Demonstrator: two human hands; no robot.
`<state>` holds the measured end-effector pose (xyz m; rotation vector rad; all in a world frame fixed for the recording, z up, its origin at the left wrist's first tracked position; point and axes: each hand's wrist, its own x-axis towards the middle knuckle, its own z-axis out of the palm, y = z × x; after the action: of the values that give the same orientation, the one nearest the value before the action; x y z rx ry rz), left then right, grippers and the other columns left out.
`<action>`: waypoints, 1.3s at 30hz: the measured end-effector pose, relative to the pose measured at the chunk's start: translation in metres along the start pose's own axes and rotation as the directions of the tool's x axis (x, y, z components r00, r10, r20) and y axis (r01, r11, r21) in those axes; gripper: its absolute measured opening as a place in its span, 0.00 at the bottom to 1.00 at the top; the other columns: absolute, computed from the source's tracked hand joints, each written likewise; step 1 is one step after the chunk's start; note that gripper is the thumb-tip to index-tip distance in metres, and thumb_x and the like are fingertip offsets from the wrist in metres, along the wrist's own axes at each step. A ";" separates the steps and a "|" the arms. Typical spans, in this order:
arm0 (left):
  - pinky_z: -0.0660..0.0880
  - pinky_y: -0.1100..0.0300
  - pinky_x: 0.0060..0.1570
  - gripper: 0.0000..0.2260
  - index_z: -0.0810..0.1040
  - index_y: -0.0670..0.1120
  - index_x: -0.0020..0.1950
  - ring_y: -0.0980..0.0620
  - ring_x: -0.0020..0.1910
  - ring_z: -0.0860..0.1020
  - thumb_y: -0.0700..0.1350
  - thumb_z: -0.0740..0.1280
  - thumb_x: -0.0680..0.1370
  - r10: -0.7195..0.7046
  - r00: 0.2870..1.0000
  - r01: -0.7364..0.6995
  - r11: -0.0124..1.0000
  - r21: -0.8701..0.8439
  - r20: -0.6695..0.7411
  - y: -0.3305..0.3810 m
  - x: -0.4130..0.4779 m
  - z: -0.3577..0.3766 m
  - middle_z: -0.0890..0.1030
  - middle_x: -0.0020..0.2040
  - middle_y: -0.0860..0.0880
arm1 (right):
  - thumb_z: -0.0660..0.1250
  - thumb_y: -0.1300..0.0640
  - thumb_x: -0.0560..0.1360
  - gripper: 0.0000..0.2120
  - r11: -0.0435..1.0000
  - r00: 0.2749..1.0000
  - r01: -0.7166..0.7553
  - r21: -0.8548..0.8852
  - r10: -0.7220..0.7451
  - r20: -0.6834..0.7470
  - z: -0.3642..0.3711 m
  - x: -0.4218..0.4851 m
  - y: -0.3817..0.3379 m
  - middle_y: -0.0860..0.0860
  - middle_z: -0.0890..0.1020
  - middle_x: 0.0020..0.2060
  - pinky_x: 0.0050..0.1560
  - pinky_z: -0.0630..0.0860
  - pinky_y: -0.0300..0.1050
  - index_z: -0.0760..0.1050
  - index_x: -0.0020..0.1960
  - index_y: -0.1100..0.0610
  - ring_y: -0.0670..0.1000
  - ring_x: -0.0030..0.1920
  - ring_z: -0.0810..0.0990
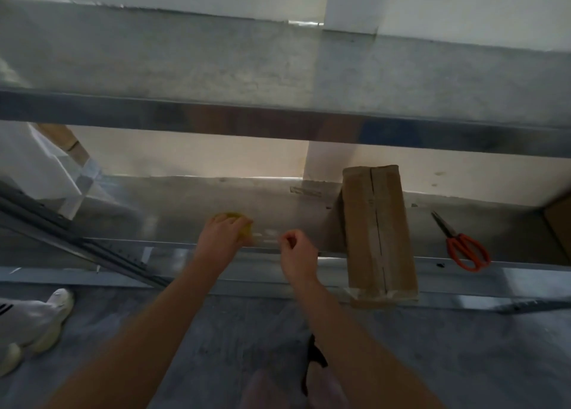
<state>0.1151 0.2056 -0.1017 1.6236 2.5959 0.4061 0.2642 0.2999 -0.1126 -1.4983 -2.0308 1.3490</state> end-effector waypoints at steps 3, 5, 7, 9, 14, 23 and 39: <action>0.76 0.49 0.47 0.19 0.83 0.42 0.54 0.40 0.41 0.80 0.40 0.79 0.65 0.060 0.997 -0.059 0.998 0.023 -0.056 0.000 -0.005 0.014 0.84 0.41 0.43 | 0.64 0.59 0.80 0.05 0.993 0.995 -0.097 -0.068 0.096 -0.006 0.013 0.009 0.008 0.54 0.83 0.50 0.42 0.63 0.37 0.78 0.52 0.57 0.53 0.50 0.79; 0.75 0.51 0.45 0.19 0.83 0.41 0.53 0.41 0.39 0.80 0.38 0.79 0.63 0.083 0.992 -0.082 0.997 0.014 -0.100 -0.001 -0.006 0.023 0.83 0.41 0.43 | 0.64 0.58 0.79 0.04 0.987 0.993 -0.117 -0.110 0.116 -0.018 0.019 0.013 0.014 0.54 0.83 0.50 0.43 0.65 0.38 0.77 0.52 0.56 0.49 0.46 0.77; 0.75 0.50 0.47 0.21 0.83 0.40 0.54 0.39 0.41 0.80 0.37 0.79 0.62 0.066 0.990 -0.072 0.996 -0.042 -0.124 -0.002 -0.008 0.032 0.83 0.44 0.42 | 0.65 0.56 0.79 0.03 0.980 0.994 -0.107 -0.170 0.101 -0.039 0.022 0.015 0.019 0.52 0.83 0.48 0.43 0.65 0.38 0.77 0.51 0.54 0.48 0.44 0.76; 0.76 0.44 0.51 0.22 0.82 0.38 0.55 0.36 0.47 0.80 0.35 0.79 0.62 0.039 0.991 -0.054 0.992 -0.116 -0.131 -0.004 -0.010 0.040 0.82 0.50 0.37 | 0.67 0.52 0.78 0.04 0.968 0.995 -0.088 -0.237 0.074 -0.068 0.024 0.017 0.021 0.50 0.83 0.45 0.41 0.65 0.39 0.75 0.48 0.52 0.49 0.44 0.79; 0.70 0.39 0.62 0.22 0.79 0.39 0.63 0.32 0.62 0.73 0.35 0.75 0.69 0.035 0.998 -0.047 0.974 -0.223 -0.058 -0.017 -0.016 0.045 0.74 0.63 0.34 | 0.68 0.45 0.76 0.09 0.929 0.994 -0.087 -0.360 0.057 -0.093 0.024 0.016 0.021 0.47 0.81 0.43 0.37 0.62 0.42 0.72 0.48 0.49 0.52 0.44 0.81; 0.61 0.39 0.70 0.27 0.71 0.40 0.70 0.38 0.72 0.64 0.55 0.57 0.77 0.090 0.996 -0.088 0.989 -0.120 0.013 0.012 -0.023 0.025 0.70 0.71 0.41 | 0.62 0.45 0.79 0.22 0.784 0.932 0.351 -0.512 -0.343 0.115 -0.013 -0.019 -0.009 0.52 0.75 0.64 0.63 0.69 0.50 0.69 0.70 0.52 0.55 0.66 0.71; 0.47 0.56 0.75 0.30 0.57 0.50 0.77 0.54 0.76 0.54 0.59 0.62 0.79 0.099 0.985 -0.013 0.855 -0.519 0.139 0.201 -0.066 0.018 0.59 0.76 0.53 | 0.54 0.41 0.80 0.27 0.685 0.925 0.291 -0.668 -0.379 0.014 -0.236 -0.069 0.087 0.53 0.66 0.75 0.74 0.63 0.56 0.59 0.77 0.49 0.58 0.75 0.62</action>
<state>0.3237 0.2333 -0.0755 1.4643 2.0727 0.8523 0.5059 0.3639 -0.0383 -1.2745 -2.6825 0.3658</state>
